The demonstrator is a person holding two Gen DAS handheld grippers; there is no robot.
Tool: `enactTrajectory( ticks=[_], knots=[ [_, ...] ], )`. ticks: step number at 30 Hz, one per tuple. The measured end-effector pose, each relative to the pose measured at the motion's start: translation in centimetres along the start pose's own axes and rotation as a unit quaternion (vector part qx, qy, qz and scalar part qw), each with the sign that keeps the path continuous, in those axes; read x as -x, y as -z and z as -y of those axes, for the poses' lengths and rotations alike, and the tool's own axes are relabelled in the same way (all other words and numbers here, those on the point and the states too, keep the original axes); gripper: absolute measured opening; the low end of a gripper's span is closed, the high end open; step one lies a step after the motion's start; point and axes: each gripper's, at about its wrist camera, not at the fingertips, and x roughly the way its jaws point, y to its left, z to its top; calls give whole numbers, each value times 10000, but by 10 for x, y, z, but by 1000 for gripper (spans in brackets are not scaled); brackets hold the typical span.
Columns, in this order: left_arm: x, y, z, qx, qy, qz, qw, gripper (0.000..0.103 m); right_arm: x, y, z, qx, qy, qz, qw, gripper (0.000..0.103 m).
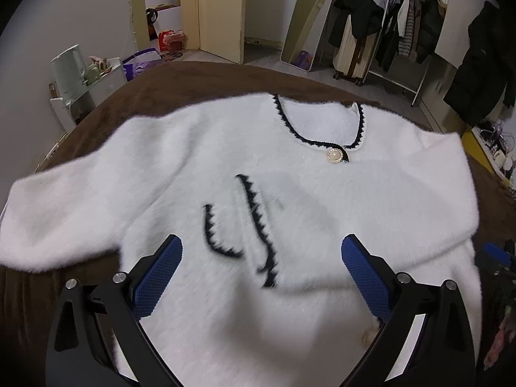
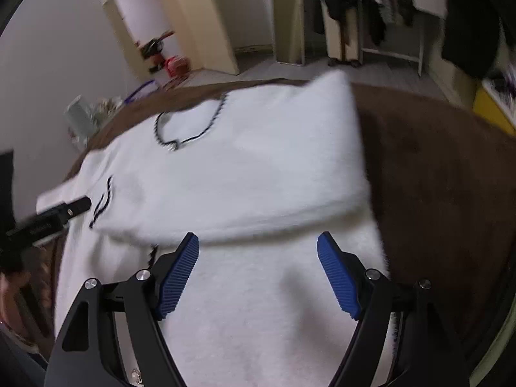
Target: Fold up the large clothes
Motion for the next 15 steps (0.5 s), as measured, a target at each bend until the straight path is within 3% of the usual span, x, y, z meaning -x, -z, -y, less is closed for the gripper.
enactTrajectory(
  ticks=[4,11,14,15],
  knots=[
    [-21,-4,12,-252,-157,-96,9995,83,-10,-1,31,-676,-442,21,9967,75],
    [-56,-2,14,-231,-120,-384,9989,82,-37,-5,63,-1375,-622,145,9884,69],
    [-63,1,12,-89,-27,-381,9992,82,-48,-10,73,-1679,-752,255,9826,58],
    [-64,1,12,-56,0,-342,9994,82,-52,-12,77,-1791,-834,275,9799,50]
  ],
)
